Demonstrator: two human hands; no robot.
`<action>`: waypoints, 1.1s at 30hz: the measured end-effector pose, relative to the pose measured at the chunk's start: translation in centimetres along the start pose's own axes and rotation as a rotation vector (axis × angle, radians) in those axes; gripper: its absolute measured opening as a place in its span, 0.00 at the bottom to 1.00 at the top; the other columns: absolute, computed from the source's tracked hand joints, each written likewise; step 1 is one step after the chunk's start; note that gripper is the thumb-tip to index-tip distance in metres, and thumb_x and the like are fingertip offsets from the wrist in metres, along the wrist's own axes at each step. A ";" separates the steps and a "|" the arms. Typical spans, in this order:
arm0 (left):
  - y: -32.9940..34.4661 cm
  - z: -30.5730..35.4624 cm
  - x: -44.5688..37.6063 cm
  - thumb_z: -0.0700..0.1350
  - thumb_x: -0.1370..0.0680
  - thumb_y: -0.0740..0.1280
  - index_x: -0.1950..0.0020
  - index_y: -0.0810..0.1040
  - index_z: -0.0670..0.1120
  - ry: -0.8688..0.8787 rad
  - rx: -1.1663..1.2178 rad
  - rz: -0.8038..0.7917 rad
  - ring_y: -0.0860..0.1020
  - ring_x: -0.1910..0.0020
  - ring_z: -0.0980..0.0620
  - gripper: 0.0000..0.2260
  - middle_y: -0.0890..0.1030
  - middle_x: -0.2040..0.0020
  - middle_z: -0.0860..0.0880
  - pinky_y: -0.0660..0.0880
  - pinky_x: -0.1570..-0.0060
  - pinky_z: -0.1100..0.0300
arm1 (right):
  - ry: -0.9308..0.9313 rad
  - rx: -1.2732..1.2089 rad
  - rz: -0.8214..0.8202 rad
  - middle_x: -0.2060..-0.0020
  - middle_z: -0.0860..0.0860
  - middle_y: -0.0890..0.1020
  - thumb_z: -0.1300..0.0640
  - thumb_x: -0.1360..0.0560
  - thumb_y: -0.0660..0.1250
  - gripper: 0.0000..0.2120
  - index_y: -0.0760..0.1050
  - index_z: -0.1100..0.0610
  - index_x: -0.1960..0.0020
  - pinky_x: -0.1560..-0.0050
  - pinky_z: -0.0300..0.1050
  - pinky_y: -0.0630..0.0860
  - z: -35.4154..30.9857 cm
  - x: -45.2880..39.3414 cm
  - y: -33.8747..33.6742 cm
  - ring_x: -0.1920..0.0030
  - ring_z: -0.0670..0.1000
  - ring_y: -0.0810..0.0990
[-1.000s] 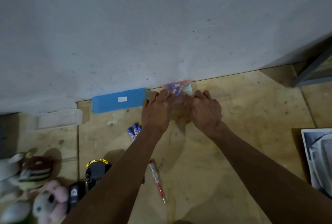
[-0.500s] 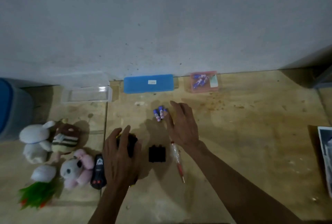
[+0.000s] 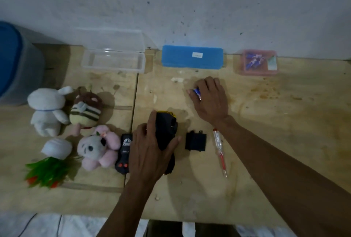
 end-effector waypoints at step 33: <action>-0.6 1.9 0.7 0.59 0.39 0.78 0.28 0.61 0.71 -0.366 0.702 -0.116 0.81 0.43 0.55 0.44 0.80 0.37 0.53 0.79 0.50 0.57 | 1.276 -1.499 -0.302 0.65 0.52 0.80 0.51 0.17 0.63 0.14 0.80 0.62 0.45 0.81 0.36 0.62 0.0 1.3 -4.6 0.75 0.45 0.73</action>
Point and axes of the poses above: each hand's wrist, its own x-axis away from the middle knuckle, its own y-axis out of the palm, z = x × y, the point moved 6 cm from there along -x, towards the middle knuckle
